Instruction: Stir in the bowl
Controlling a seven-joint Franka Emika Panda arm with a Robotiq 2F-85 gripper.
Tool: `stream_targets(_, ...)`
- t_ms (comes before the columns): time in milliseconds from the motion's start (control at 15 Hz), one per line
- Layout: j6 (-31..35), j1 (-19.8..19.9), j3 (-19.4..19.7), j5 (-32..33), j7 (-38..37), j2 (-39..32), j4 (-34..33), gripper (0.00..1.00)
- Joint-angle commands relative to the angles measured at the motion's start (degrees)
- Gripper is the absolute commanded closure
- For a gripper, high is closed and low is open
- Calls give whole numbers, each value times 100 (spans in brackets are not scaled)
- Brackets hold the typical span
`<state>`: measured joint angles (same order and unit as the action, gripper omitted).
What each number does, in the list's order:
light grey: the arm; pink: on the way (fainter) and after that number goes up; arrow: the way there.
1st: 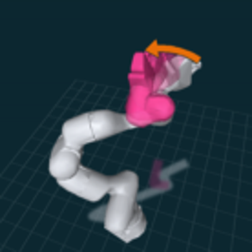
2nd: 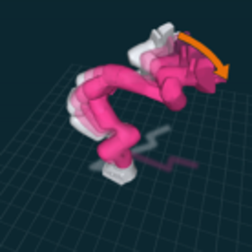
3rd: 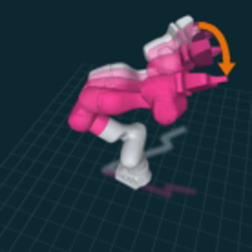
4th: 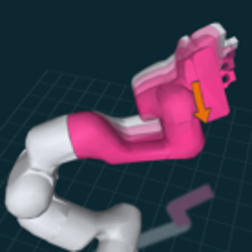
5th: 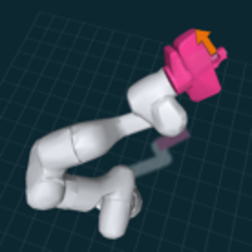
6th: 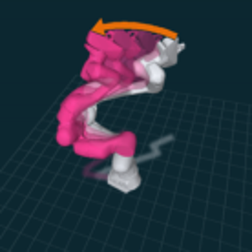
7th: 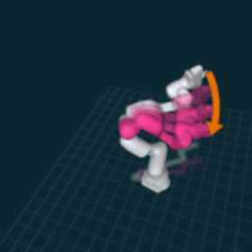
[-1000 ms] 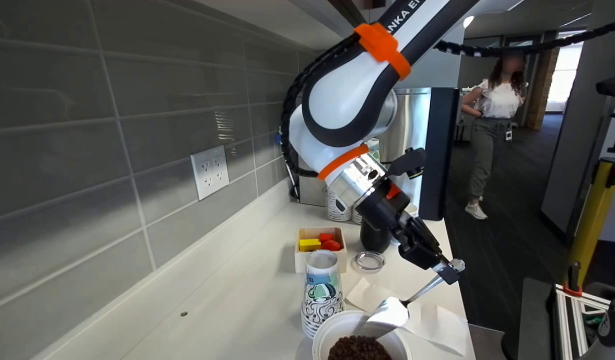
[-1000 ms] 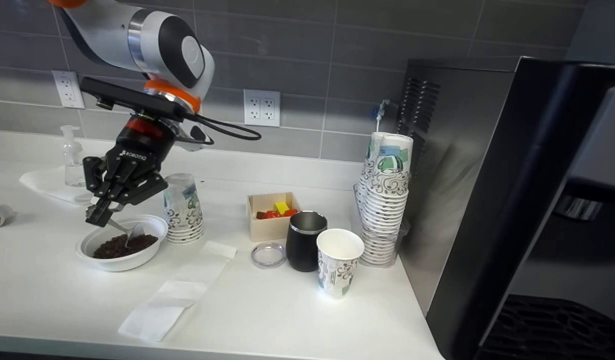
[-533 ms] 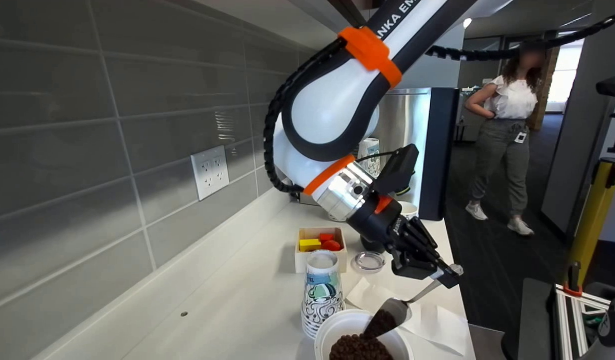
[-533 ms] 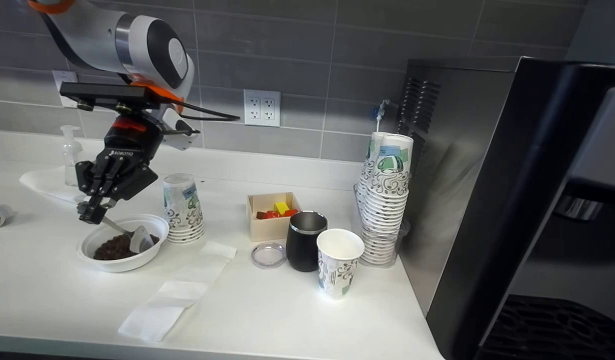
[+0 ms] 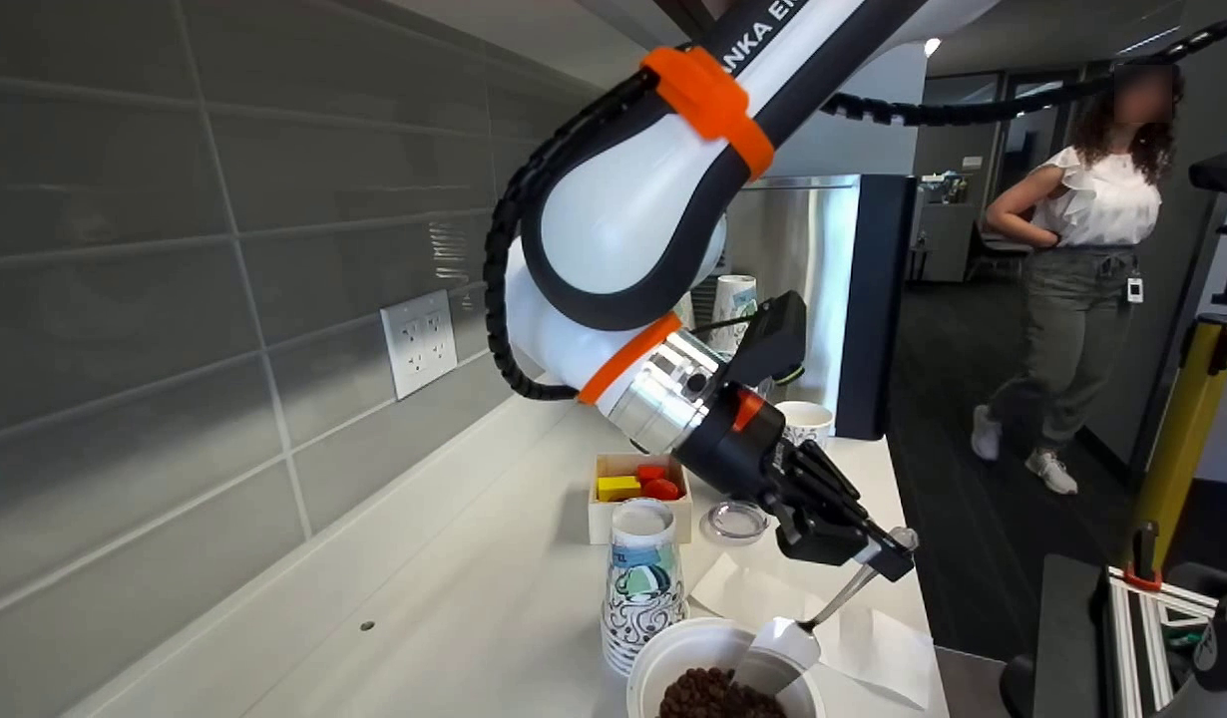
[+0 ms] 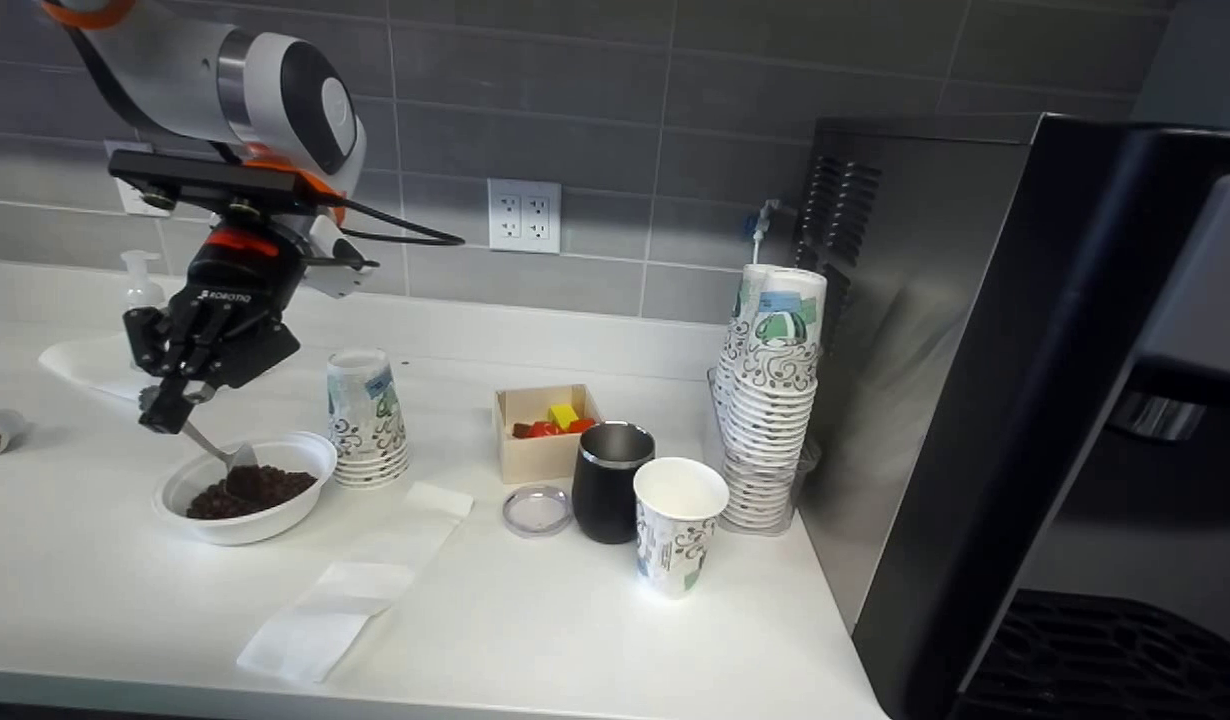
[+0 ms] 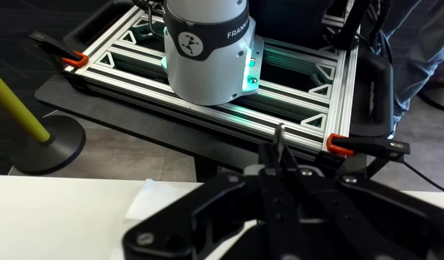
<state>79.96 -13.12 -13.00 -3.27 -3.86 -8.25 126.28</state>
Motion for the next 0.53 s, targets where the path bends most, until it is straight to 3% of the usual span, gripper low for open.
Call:
stream_targets(0, -226, -33, -58, 127, 641, -155, -309, 99)
stream_targets(200, -162, -44, -73, 146, 825, -281, -433, 99)
stream_targets(467, -107, -96, -43, 308, 534, -599, -681, 99)
